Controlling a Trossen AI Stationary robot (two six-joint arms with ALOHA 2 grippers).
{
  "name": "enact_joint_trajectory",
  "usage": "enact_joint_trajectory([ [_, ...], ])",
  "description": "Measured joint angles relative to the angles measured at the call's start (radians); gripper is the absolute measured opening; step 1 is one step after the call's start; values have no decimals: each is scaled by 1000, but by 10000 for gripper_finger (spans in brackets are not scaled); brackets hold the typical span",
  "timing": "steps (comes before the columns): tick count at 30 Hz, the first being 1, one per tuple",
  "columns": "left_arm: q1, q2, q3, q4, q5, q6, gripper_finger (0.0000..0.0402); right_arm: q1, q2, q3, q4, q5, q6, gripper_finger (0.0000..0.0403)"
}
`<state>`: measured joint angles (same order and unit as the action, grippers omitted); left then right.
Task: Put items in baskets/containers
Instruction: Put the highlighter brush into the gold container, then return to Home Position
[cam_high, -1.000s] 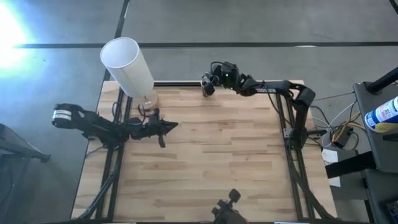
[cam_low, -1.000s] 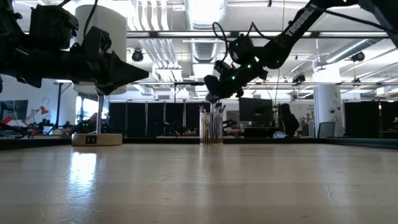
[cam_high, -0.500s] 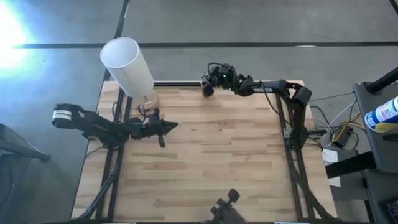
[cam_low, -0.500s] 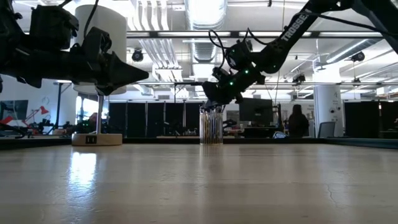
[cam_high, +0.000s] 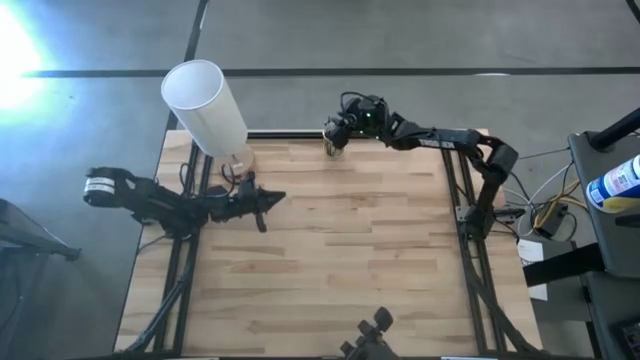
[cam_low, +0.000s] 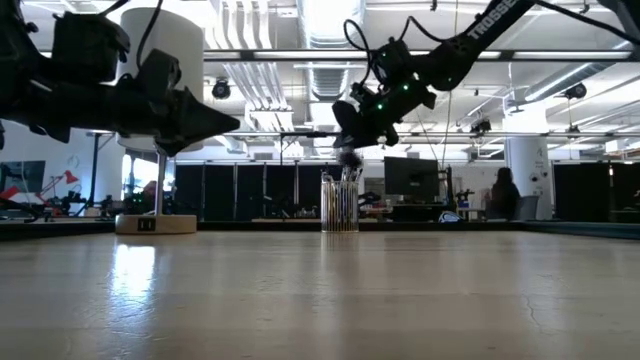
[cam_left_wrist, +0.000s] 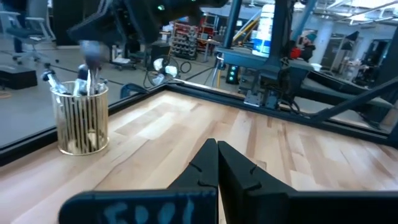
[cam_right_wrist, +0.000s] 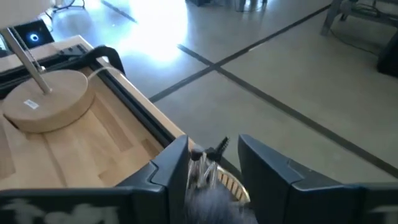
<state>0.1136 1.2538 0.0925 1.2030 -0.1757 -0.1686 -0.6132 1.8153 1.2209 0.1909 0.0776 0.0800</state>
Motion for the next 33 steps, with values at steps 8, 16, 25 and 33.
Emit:
enact_joint_trajectory([
  [8, 16, 0, 0, 0, 8, -7, 0, 0, 36, -1, 1, 0, 22, 143],
  [16, 64, -24, 0, 0, 19, 18, 0, 13, -48, -23, -51, -30, -42, 144],
  [25, 176, -137, -77, -40, 144, 67, 0, 102, -251, -356, 220, -59, -142, 15],
  [33, 228, -229, -84, -131, 245, 90, 0, 136, -480, -689, 463, -93, -163, 8],
])
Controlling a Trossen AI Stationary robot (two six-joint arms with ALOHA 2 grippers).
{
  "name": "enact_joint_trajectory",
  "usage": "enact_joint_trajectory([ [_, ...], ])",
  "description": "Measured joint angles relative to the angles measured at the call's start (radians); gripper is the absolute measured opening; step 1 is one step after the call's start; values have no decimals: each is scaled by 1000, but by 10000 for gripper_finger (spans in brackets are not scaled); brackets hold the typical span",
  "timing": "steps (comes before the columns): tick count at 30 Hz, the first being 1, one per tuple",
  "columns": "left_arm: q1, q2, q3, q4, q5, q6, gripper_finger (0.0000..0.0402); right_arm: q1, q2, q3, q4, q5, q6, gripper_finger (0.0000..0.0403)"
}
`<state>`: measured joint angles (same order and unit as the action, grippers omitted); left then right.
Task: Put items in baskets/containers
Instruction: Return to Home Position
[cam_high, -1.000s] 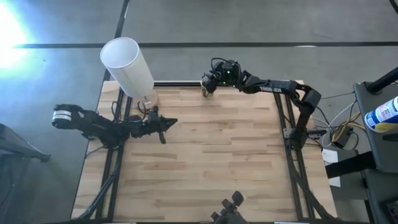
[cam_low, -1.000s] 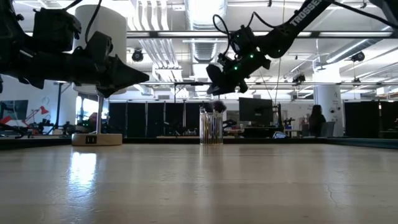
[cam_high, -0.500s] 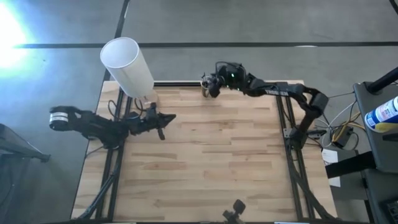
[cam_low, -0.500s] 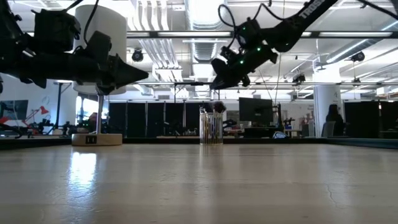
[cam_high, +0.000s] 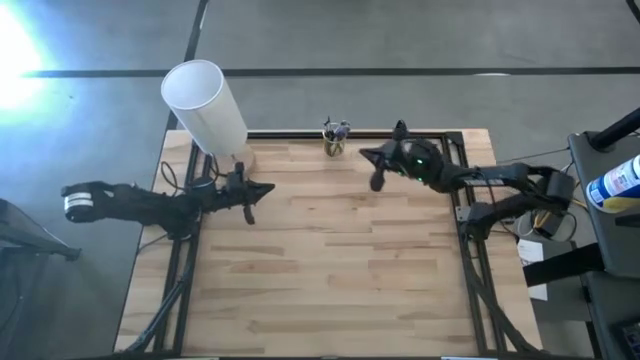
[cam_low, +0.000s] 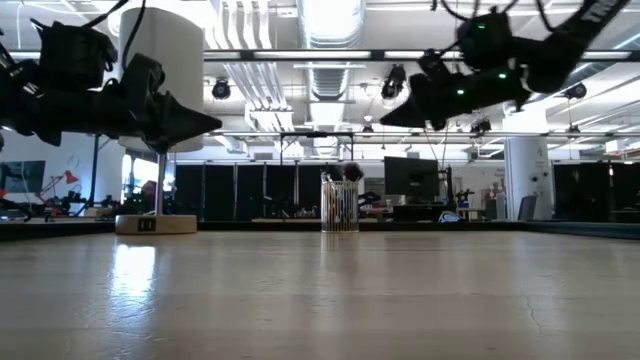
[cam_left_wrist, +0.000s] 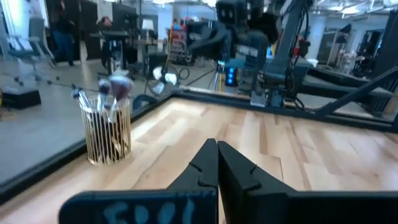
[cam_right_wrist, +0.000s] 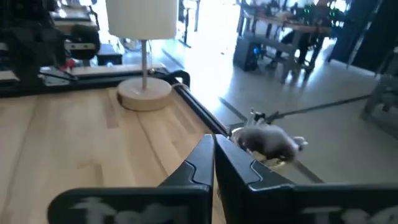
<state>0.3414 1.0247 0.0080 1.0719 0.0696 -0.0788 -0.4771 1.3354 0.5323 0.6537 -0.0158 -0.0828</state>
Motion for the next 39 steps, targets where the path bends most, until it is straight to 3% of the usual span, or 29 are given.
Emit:
enact_joint_trajectory([
  [13, 12, -155, -1, -131, 1, 51, 0, 2, -429, -336, 38, 10, -3, 8],
  [23, 35, -309, -1, -310, 0, 62, 0, 2, -721, -497, 37, 18, -6, 8],
  [33, 37, -466, -1, -496, -49, 45, 0, 2, -870, -524, -23, 20, -29, 8],
  [39, 37, -585, -1, -550, -88, 14, 0, 2, -923, -524, -35, 95, -75, 8],
])
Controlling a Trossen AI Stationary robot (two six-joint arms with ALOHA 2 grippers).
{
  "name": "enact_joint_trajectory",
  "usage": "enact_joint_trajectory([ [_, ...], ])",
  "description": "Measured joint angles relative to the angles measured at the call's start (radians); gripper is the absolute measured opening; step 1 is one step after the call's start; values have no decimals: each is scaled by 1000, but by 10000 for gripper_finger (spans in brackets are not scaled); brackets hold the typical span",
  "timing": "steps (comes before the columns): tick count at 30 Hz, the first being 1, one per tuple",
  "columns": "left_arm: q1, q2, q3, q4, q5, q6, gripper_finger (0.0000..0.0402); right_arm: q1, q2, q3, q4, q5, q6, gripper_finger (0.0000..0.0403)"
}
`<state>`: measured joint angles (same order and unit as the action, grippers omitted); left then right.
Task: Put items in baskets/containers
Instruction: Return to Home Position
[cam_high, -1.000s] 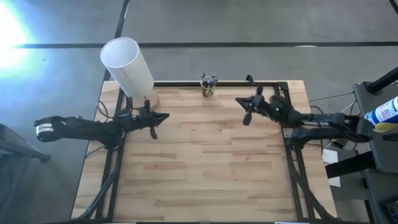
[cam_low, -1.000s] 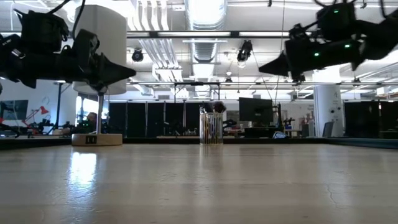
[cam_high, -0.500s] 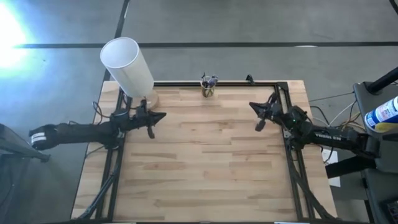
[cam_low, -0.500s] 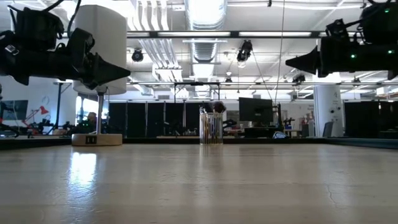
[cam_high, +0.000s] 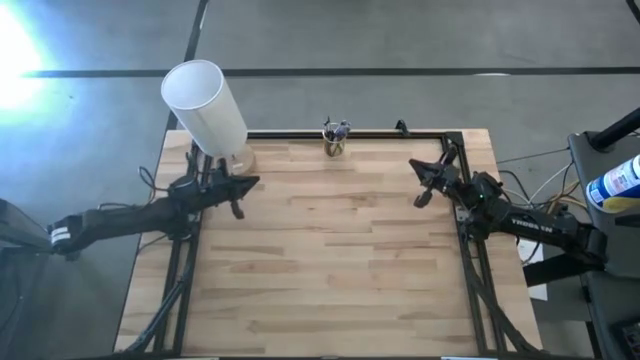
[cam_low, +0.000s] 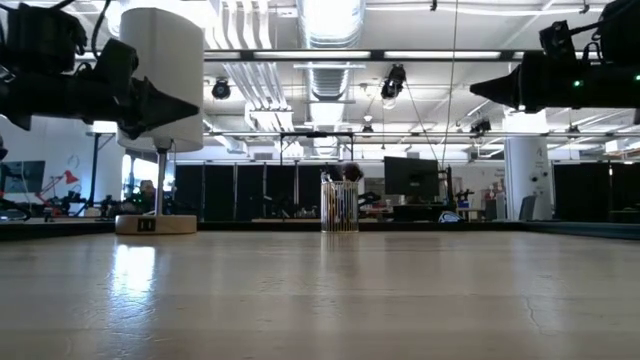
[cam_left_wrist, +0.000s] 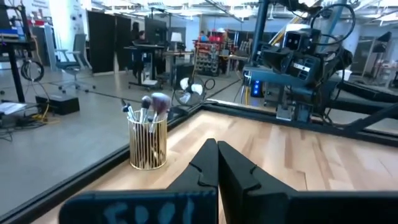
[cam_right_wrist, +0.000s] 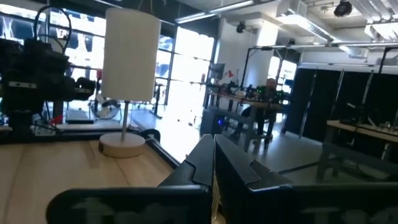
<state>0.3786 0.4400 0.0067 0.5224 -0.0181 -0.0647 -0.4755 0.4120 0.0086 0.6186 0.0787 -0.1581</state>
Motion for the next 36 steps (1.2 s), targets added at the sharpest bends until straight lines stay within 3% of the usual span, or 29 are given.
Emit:
enact_joint_trajectory([
  [19, 0, -441, -1, -499, -57, 14, 0, 0, -195, 0, -299, 26, 6, 8],
  [29, 2, -438, 11, -514, -78, 34, 0, 0, -389, 1, -474, 59, -27, 8],
  [32, 2, -434, 11, -512, -81, 20, 0, -1, -412, 0, -517, 155, 24, 8],
  [36, 1, -422, 9, -507, -80, -17, 0, 0, -396, 1, -573, 150, 53, 8],
])
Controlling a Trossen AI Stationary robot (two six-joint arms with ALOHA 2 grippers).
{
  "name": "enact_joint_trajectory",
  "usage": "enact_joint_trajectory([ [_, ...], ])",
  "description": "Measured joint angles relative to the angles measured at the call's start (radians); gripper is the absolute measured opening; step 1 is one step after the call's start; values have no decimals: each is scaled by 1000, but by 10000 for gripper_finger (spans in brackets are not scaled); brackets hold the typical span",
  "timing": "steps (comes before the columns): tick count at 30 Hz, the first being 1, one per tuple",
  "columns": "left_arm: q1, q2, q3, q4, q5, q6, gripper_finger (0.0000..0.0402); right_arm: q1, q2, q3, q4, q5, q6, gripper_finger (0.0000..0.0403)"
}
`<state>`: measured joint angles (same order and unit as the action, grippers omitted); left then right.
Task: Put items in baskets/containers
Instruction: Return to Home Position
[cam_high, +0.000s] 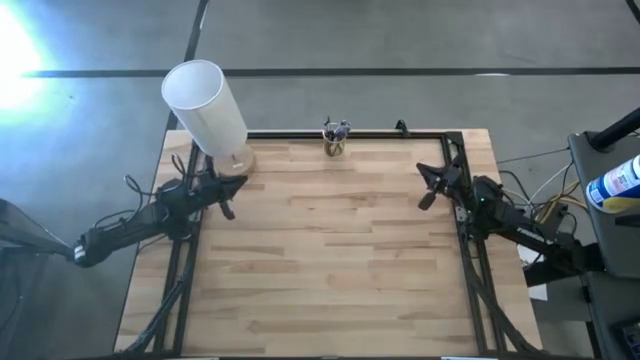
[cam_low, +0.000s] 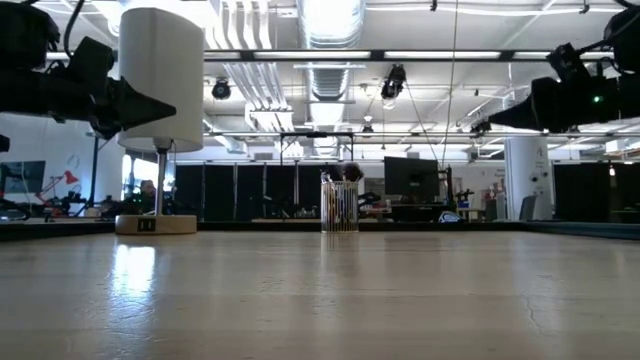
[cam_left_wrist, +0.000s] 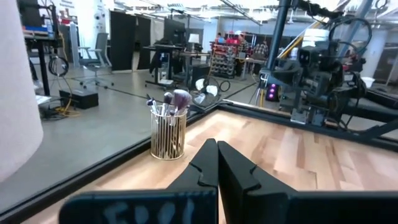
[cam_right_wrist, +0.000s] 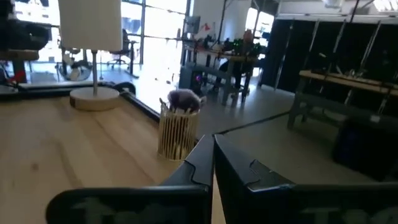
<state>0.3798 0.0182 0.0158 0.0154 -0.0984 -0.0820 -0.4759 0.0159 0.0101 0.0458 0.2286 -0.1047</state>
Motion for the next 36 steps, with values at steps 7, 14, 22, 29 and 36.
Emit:
enact_joint_trajectory([
  [7, 0, 9, -2, 2, 3, -7, 0, 0, 14, -1, 30, 2, 38, 8],
  [14, 0, 9, -2, 2, 3, -8, 0, 0, 13, -1, 86, -1, 181, 8],
  [22, 0, 9, -2, 2, 3, -8, 0, 0, 13, -1, 86, -1, 279, 8],
  [29, 0, 9, -3, 3, 4, -8, 0, 0, 13, -1, 86, -1, 286, 9],
  [36, 0, 9, -3, 3, 5, -8, 0, 0, 13, -1, 86, -1, 287, 9],
])
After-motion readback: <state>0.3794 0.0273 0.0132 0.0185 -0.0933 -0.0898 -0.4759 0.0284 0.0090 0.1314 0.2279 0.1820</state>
